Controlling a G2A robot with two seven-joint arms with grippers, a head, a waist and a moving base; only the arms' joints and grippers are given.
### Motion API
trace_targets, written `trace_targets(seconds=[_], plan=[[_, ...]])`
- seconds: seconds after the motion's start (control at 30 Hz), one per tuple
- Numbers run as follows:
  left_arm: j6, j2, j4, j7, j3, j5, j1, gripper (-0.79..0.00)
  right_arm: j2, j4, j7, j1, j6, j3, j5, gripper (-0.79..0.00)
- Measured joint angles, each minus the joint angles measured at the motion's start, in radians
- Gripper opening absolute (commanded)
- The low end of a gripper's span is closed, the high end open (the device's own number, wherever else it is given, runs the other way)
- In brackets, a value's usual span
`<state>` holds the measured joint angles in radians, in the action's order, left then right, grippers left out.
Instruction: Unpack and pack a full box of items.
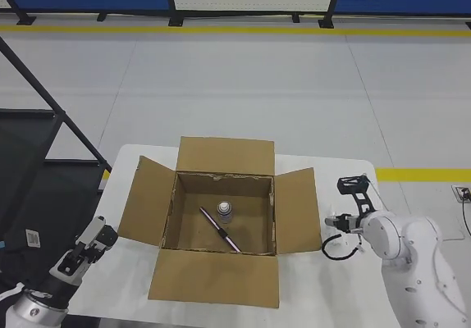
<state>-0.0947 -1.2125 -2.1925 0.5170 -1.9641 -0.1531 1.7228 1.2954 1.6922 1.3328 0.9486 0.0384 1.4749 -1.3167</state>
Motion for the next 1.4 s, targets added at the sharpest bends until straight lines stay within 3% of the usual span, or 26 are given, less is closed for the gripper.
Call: trace_targets(seconds=[0.27,0.4,0.53,0.73,0.97,1.17,1.4], plan=[[0.000,0.000,0.000,0.000,0.000,0.000,0.000,0.000,0.004,0.264,-0.192,0.063,0.075,-0.019,-0.019,0.000],[0.000,0.000,0.000,0.000,0.000,0.000,0.000,0.000,0.012,0.369,-0.253,0.054,0.050,-0.121,-0.018,0.000],[0.006,0.000,0.004,-0.010,0.000,0.000,-0.001,0.000,0.028,0.332,-0.240,-0.036,-0.014,-0.272,0.006,0.000],[0.092,-0.008,0.017,-0.175,0.010,0.010,-0.021,0.000,0.079,0.106,-0.215,-0.258,-0.068,-0.516,0.111,0.000],[0.174,-0.014,0.029,-0.283,-0.003,-0.051,-0.040,0.000,0.172,-0.304,-0.246,-0.500,-0.082,-0.738,0.278,0.000],[0.183,-0.018,0.025,-0.311,-0.022,-0.088,-0.028,0.000,0.249,-0.570,-0.287,-0.605,-0.097,-0.849,0.384,0.000],[0.181,-0.019,0.023,-0.310,-0.028,-0.099,-0.024,0.000,0.309,-0.786,-0.360,-0.652,-0.105,-0.891,0.458,0.000]])
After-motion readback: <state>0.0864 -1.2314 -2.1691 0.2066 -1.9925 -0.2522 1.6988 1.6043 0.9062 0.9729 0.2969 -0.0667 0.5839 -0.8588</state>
